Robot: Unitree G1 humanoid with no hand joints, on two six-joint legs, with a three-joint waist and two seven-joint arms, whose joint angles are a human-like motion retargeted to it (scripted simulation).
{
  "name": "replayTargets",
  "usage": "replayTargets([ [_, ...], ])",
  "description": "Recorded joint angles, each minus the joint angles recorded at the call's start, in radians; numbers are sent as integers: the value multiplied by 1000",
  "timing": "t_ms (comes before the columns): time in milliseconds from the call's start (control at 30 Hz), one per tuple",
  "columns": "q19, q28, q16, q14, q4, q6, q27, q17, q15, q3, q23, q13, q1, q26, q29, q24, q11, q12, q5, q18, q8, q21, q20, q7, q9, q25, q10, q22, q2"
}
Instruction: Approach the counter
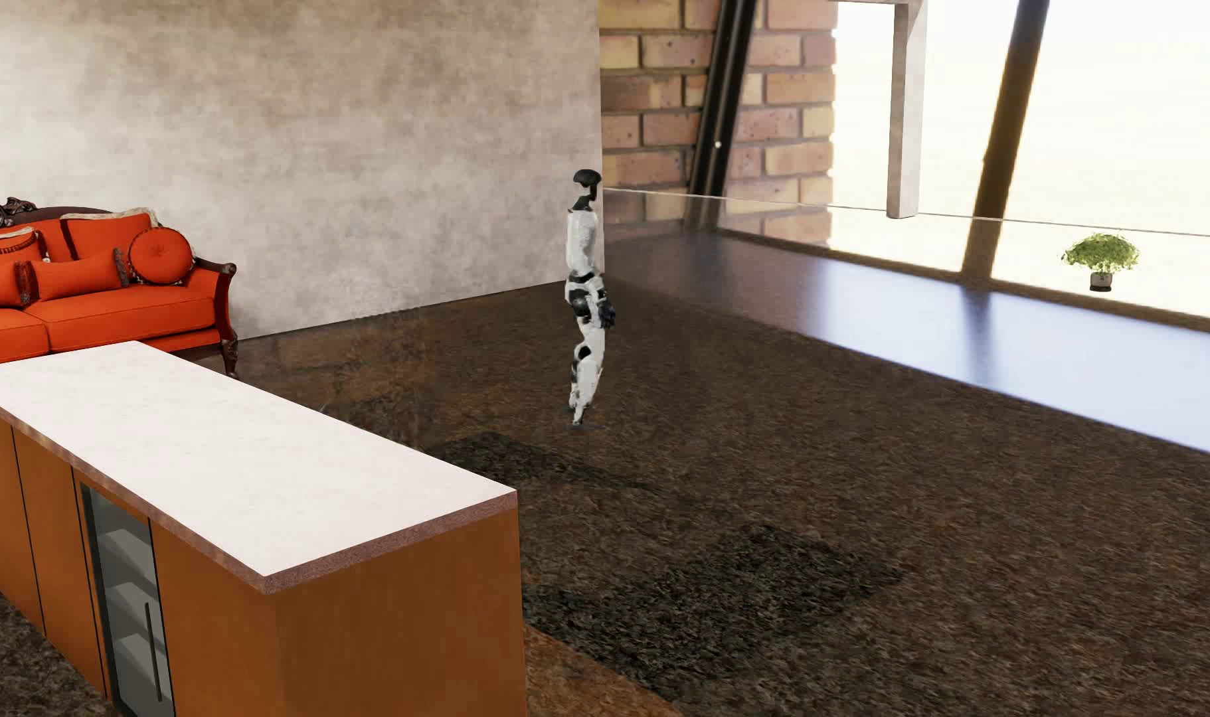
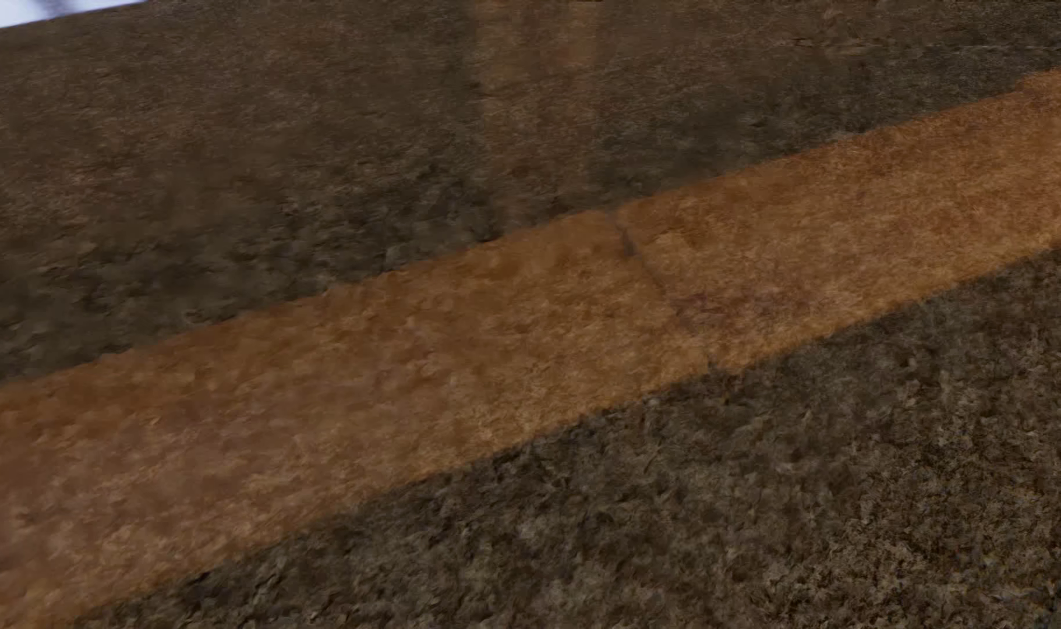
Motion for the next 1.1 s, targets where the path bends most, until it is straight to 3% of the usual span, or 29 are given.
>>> replayTargets([
  [267,30,39,23,-16,45,-4,-28,-15,25,3,-46,-20,-6,-7,-11,-26,73,34,21,6,93,45,29,101,13,15,74,-19,-60],
  [300,52,37,30,-13,63,-2,-34,-10,39,2,-58,-29,-3,-1,-12,-27,88,42,34,4,123,46,36,137,15,19,73,-19,-87],
  [367,208,26,42,-21,103,4,-45,-14,-3,12,-79,-40,8,4,-14,-32,136,61,58,-5,173,44,39,226,17,16,78,-10,-146],
  [400,211,17,49,-32,126,7,-56,-20,-38,28,-89,-43,24,6,-8,-32,171,74,88,-14,164,44,34,286,17,10,83,-3,-180],
  [433,212,10,59,-41,147,9,-66,-24,-56,47,-95,-46,48,10,-2,-38,224,89,55,-24,102,46,35,350,17,1,83,2,-218],
  [467,229,5,62,-43,159,7,-70,-23,-62,59,-91,-51,79,24,-1,-44,289,99,-100,-34,-73,43,38,412,15,-6,70,3,-231],
  [533,-17,4,80,-26,165,-10,-76,-17,-63,64,-77,-49,140,49,-29,-64,276,123,-334,-62,-508,26,66,520,6,-18,40,10,-137],
  [567,-87,13,88,-17,173,-21,-75,-9,1,62,-68,-42,169,63,-55,-79,201,135,-377,-82,-696,12,94,564,1,-17,35,16,-65],
  [600,-77,17,101,-2,187,-27,-76,2,35,50,-56,-34,198,69,-73,-86,164,144,-361,-103,-726,-2,114,594,-2,-12,30,22,-41],
  [667,-88,30,127,53,254,-33,-66,16,-11,27,-3,-26,249,74,-89,-98,163,161,-291,-159,-657,-25,163,636,-2,-1,75,37,-40],
  [733,-102,52,137,183,349,-37,-32,14,-37,12,74,-45,279,78,-68,-103,131,189,-190,-172,-586,-20,216,652,-3,-17,160,37,-31],
  [767,-116,51,143,274,407,-37,-17,10,-45,8,101,-52,276,78,-39,-99,99,197,-130,-121,-550,-2,226,644,-3,-33,224,30,-18],
  [800,-130,43,147,319,469,-34,-7,2,-51,4,115,-56,266,64,-4,-88,70,198,-74,28,-514,15,223,643,-2,-44,295,19,-5],
  [833,-144,37,146,282,489,-29,-1,-9,-59,10,119,-60,214,54,22,-79,54,194,-23,132,-466,29,224,559,2,-53,379,6,2],
  [867,-156,43,140,203,436,-27,4,-17,-68,25,117,-65,108,50,29,-67,47,189,17,129,-408,32,234,369,10,-54,481,-18,5],
  [933,-170,78,104,133,269,-27,3,-28,-87,43,96,-65,-92,23,3,-62,41,176,71,51,-309,30,300,80,21,-45,656,-69,10],
  [1000,-175,99,66,106,145,-25,4,-48,-103,51,70,-66,-241,-14,-18,-35,29,166,108,24,-223,30,335,-11,26,-25,730,-134,19],
  [1100,-169,111,40,88,32,-23,4,-71,-135,77,65,-88,-406,-83,-10,35,15,203,159,92,-69,67,374,3,27,-20,649,-268,50],
])
